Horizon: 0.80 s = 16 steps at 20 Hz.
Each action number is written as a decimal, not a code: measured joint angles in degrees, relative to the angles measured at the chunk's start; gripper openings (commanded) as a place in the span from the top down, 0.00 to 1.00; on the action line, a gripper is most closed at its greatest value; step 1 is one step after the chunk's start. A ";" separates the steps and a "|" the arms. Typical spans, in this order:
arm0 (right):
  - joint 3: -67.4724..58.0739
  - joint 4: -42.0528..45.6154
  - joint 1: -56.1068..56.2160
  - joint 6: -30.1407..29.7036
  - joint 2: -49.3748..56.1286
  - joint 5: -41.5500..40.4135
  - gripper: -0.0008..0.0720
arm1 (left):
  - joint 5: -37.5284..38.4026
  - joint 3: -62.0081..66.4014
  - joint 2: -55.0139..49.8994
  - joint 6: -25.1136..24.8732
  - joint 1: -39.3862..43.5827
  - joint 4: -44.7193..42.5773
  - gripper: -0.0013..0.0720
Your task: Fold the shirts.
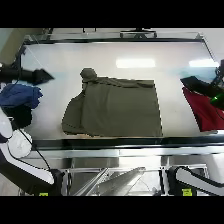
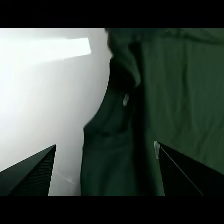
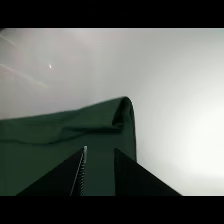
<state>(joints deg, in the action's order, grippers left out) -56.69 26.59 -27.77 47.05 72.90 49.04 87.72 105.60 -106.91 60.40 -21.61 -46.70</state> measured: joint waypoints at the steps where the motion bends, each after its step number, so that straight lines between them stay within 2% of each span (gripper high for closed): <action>1: 0.74 3.43 -1.62 2.25 -1.40 2.45 0.68 | 1.60 -3.74 0.74 0.59 -1.29 -0.87 0.09; 2: 1.66 6.12 -3.10 4.02 -2.80 4.74 0.68 | 3.02 -8.04 1.38 0.70 -2.25 -1.11 0.13; 5: 5.49 11.43 -7.52 7.48 -7.26 8.20 0.68 | 4.44 -19.12 2.43 0.33 -3.61 -1.73 0.13; 11: 11.32 15.26 -11.08 9.44 -12.09 12.50 0.67 | 0.92 -34.34 3.02 -2.27 -1.27 -3.93 0.13; 12: 11.98 15.47 -11.23 9.57 -12.33 13.03 0.61 | 0.70 -35.69 3.15 -2.43 -0.68 -3.85 0.13; 13: 12.81 15.69 -11.34 9.77 -12.48 13.44 0.44 | 0.52 -36.76 3.17 -2.58 0.07 -3.69 0.14; 14: 13.62 16.06 -11.41 9.94 -12.55 13.55 0.38 | 0.07 -37.59 3.19 -2.78 0.87 -3.78 0.43; 15: 14.49 16.28 -11.47 9.94 -12.55 13.81 0.38 | -1.31 -38.14 3.19 -2.99 1.70 -4.79 0.90; 16: 15.26 16.74 -11.50 9.94 -12.41 14.16 0.38 | -2.12 -38.71 2.95 -3.08 2.62 -5.66 0.98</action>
<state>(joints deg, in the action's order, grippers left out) -41.43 43.33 -39.27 56.99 60.49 63.20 85.60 66.89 -103.96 57.32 -18.98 -52.36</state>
